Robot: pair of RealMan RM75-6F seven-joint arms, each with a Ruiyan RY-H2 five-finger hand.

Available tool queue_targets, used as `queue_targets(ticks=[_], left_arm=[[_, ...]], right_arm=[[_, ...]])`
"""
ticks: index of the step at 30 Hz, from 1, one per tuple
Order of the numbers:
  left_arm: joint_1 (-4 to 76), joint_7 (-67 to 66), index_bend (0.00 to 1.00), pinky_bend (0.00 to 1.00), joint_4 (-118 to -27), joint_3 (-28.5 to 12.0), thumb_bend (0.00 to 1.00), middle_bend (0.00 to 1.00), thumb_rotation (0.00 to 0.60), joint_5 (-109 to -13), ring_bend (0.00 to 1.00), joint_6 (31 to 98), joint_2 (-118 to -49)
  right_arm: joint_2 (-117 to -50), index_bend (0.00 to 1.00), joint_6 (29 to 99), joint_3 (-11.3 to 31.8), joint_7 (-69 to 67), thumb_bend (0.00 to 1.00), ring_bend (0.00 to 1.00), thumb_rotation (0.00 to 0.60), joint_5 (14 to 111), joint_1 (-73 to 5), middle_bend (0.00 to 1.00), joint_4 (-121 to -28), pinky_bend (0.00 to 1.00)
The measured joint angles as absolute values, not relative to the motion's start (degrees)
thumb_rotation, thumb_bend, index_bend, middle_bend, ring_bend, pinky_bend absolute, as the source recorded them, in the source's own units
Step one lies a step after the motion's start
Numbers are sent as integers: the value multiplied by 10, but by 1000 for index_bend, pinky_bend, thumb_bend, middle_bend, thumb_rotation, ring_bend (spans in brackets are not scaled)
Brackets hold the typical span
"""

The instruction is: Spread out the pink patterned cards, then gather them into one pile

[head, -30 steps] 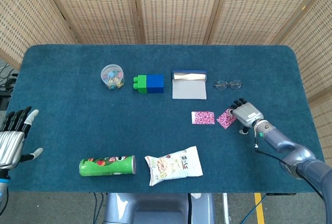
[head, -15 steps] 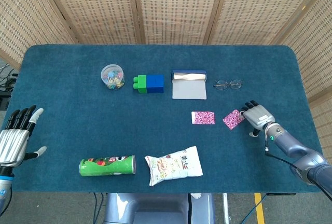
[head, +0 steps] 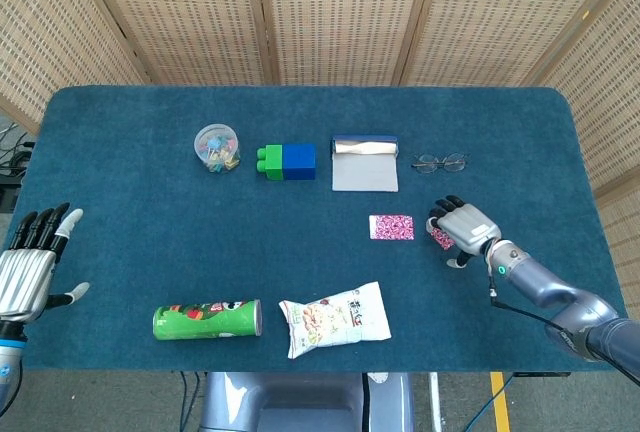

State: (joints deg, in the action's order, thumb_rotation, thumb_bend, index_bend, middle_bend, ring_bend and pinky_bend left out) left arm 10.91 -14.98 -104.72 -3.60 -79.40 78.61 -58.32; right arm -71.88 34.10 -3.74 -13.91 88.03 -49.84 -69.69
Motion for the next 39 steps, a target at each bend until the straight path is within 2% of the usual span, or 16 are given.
queue_targets(ticks=[8, 24, 39], left_arm=[[106, -142, 0, 0, -1043, -34, 46, 0, 600, -792, 0, 788, -581], [98, -123, 0, 0, -1028, -32, 45, 0, 600, -788, 0, 792, -580], [98, -122, 0, 0, -1026, -33, 45, 0, 600, -787, 0, 791, -582]], right_arm=[[-741, 282, 313, -33, -133, 259, 0, 600, 885, -521, 176, -703, 0], [-782, 282, 283, -19, -118, 260, 0, 600, 865, -542, 175, -651, 0], [-790, 282, 270, -31, -116, 260, 0, 600, 869, -546, 175, -642, 0]])
